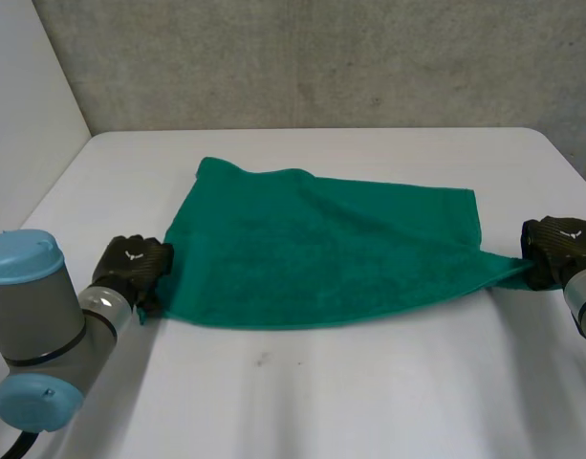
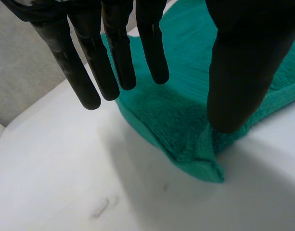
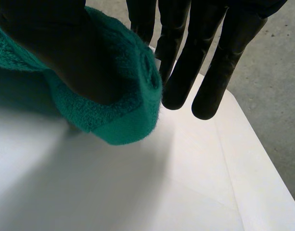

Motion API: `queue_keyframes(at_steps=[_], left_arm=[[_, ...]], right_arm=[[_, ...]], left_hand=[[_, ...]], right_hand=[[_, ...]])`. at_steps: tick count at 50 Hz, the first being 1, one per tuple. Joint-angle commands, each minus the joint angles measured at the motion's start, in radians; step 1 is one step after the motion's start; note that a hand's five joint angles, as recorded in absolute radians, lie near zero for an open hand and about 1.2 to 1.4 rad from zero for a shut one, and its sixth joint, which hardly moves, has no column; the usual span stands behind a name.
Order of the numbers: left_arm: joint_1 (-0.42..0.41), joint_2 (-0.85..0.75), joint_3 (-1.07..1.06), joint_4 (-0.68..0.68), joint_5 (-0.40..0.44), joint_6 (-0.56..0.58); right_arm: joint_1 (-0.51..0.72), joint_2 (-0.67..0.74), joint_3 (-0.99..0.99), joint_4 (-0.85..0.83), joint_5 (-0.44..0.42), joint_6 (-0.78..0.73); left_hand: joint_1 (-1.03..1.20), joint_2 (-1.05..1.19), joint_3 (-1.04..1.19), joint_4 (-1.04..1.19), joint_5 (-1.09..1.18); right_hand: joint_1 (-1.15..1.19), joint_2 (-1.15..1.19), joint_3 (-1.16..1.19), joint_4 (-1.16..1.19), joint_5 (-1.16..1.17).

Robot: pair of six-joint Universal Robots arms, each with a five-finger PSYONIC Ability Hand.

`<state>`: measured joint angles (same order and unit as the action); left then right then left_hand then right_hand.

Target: Fold the towel.

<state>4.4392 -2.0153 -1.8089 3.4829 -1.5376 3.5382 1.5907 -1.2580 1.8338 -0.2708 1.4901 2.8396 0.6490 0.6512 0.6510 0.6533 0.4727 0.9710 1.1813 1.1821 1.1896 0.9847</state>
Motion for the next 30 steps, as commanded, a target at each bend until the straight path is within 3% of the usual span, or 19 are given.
queue_keyframes(at_steps=[1,12,22,30], left_arm=[[-0.003,-0.019,0.003,-0.021,-0.001,0.008],[0.0,-0.051,0.014,-0.018,-0.016,0.016],[-0.003,0.0,0.002,-0.027,-0.015,0.018],[-0.003,0.001,0.003,-0.024,-0.015,0.047]], right_arm=[[-0.008,0.003,-0.002,0.001,0.001,0.003],[-0.009,0.003,-0.005,0.002,0.002,0.003],[-0.008,0.003,-0.004,0.002,0.002,0.003],[-0.006,0.003,-0.004,0.002,0.001,0.003]], left_hand=[[0.111,0.108,0.109,0.106,0.112],[0.084,0.082,0.082,0.08,0.086],[-0.186,-0.188,-0.188,-0.19,-0.184],[-0.168,-0.171,-0.17,-0.173,-0.167]], right_hand=[[0.425,0.215,0.214,0.207,0.237],[0.425,0.215,0.214,0.207,0.237],[0.425,0.215,0.214,0.207,0.237],[0.425,0.215,0.214,0.207,0.237]])
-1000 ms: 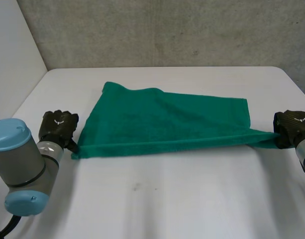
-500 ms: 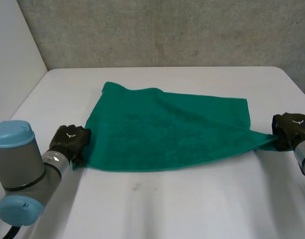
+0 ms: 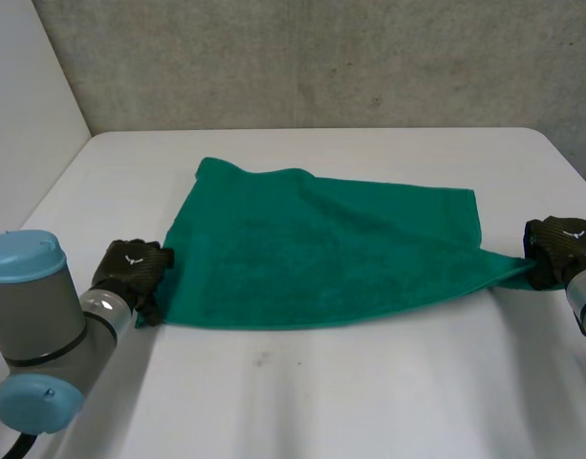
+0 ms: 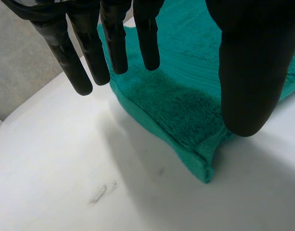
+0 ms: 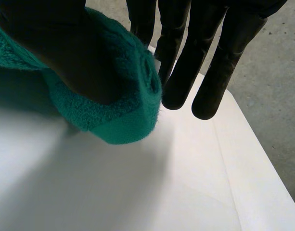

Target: Fold the towel.

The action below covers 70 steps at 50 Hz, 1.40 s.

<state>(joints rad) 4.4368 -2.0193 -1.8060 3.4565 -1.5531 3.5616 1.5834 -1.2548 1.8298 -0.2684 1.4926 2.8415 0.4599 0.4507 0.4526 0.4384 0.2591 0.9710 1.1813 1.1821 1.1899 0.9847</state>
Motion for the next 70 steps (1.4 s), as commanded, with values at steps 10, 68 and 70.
queue_keyframes(at_steps=[10,68,70], left_arm=[[-0.001,-0.006,-0.003,0.001,-0.001,0.089],[-0.001,-0.121,0.139,0.093,0.001,0.115],[0.001,-0.119,0.139,0.095,0.002,0.115]], right_arm=[[0.004,0.0,0.0,0.0,0.0,-0.001],[0.009,0.018,-0.003,-0.005,0.0,-0.002],[0.009,0.018,-0.001,-0.006,0.0,-0.002]], left_hand=[[0.006,0.015,0.013,0.028,0.032],[0.353,0.362,0.36,0.374,0.379],[0.361,0.37,0.369,0.383,0.388]], right_hand=[[0.425,0.215,0.214,0.206,0.237],[0.425,0.215,0.214,0.206,0.237],[0.425,0.215,0.214,0.206,0.237]])
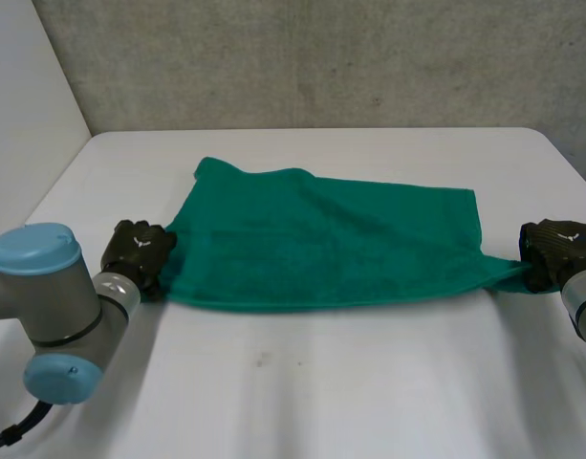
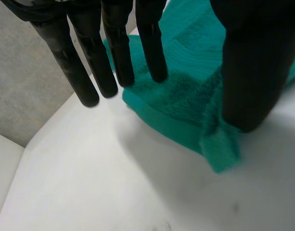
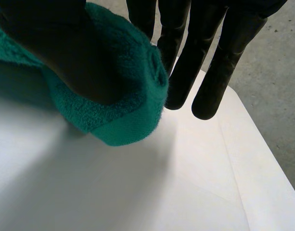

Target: Fold the towel.

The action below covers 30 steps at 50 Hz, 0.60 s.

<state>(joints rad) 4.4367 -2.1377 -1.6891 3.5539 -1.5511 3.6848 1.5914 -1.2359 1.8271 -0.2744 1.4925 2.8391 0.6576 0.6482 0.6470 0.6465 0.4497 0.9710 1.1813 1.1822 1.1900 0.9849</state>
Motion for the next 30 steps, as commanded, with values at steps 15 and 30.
queue_keyframes(at_steps=[15,30], left_arm=[[0.013,0.03,-0.018,-0.043,-0.004,0.003],[0.021,0.498,-0.228,-0.426,-0.02,0.044]], right_arm=[[0.002,-0.014,-0.006,0.011,0.0,-0.024],[0.001,-0.204,-0.028,0.474,0.002,-0.449]], left_hand=[[0.739,0.748,0.749,0.75,0.772],[0.739,0.748,0.749,0.75,0.772]], right_hand=[[0.425,0.215,0.214,0.206,0.237],[0.425,0.215,0.214,0.206,0.237]])
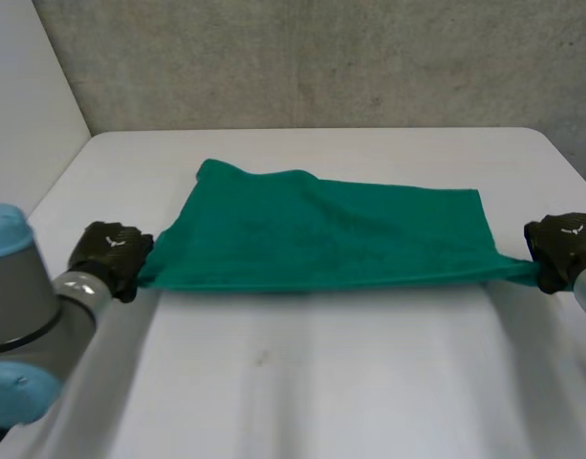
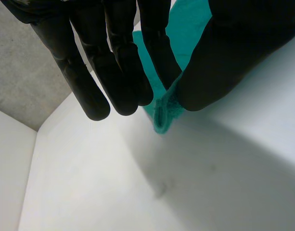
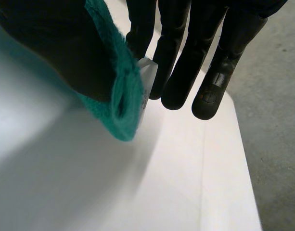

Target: Fold the towel.

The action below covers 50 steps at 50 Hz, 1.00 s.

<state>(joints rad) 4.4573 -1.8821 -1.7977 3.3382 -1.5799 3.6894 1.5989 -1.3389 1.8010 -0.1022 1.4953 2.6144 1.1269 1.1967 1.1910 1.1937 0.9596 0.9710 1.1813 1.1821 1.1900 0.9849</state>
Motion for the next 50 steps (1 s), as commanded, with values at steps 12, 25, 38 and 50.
queue_keyframes(at_steps=[12,25,38,50], left_arm=[[0.008,0.419,-0.253,-0.281,0.103,0.219],[-0.03,-0.034,0.032,0.015,0.04,0.159],[-0.069,-0.394,0.47,0.211,-0.081,0.098],[-0.07,-0.632,0.738,0.227,-0.08,0.116]], right_arm=[[-0.004,-0.146,0.005,0.403,0.0,-0.389],[0.121,0.162,-0.199,0.11,0.071,-0.295],[0.15,0.472,-0.566,0.067,0.095,-0.155],[0.158,0.741,-0.891,0.072,0.129,-0.157]], left_hand=[[0.269,0.2,0.205,0.203,0.262],[0.269,0.2,0.205,0.203,0.262],[0.269,0.2,0.205,0.203,0.262],[0.269,0.2,0.205,0.203,0.262]], right_hand=[[0.425,0.215,0.214,0.206,0.237],[0.425,0.215,0.214,0.206,0.237],[0.425,0.215,0.214,0.206,0.237],[0.425,0.215,0.214,0.206,0.237]])
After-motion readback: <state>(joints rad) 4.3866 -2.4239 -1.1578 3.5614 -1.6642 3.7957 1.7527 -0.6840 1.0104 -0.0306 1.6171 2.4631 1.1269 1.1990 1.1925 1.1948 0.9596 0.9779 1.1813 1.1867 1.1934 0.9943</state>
